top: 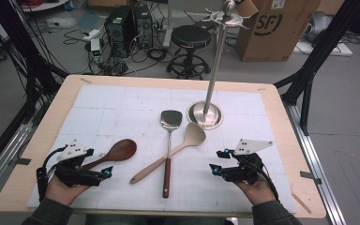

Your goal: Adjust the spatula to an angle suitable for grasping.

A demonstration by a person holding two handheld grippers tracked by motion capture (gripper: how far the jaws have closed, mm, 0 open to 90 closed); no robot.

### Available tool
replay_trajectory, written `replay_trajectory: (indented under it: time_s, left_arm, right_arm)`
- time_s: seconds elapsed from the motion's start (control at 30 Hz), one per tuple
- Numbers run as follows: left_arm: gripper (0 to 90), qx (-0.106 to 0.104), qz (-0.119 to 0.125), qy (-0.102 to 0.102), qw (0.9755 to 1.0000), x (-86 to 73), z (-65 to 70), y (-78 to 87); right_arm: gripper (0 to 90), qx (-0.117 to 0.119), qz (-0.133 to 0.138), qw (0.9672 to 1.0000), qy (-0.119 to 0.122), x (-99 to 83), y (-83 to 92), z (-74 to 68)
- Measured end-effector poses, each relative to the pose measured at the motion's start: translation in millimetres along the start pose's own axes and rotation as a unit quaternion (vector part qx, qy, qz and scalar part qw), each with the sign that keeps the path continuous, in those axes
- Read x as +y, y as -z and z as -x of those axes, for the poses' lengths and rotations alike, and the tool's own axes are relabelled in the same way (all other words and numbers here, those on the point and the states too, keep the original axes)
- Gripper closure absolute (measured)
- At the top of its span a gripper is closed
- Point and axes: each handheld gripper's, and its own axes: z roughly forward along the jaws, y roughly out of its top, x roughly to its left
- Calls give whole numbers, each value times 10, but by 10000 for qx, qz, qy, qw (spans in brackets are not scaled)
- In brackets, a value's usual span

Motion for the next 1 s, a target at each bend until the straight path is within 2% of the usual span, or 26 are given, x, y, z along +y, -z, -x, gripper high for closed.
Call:
replay_trajectory:
  time_s: [0.07,0.1,0.13,0.17,0.37,0.53,1.0]
  left_arm:
    - [20,-15,12,19,10000,-1,5,-1]
    - [20,-15,12,19,10000,-1,5,-1]
    - [20,-16,4,10,10000,1,4,-2]
    - [20,-16,4,10,10000,1,4,-2]
    - [20,-33,-1,-3,10000,1,6,-4]
    - [20,-36,-1,-7,10000,2,6,-4]
    - [20,-16,2,-13,10000,0,6,-5]
  right_arm:
    - [557,142,-75,9999,63,32,-65,-27]
    - [557,142,-75,9999,63,32,-65,-27]
    - [624,248,-154,9995,131,52,-110,-41]
    - [624,248,-154,9995,131,52,-110,-41]
    - [767,498,-368,9977,287,101,-262,-89]
    - [831,647,-491,9960,367,128,-346,-113]
    - [896,766,-592,9944,417,148,-442,-153]
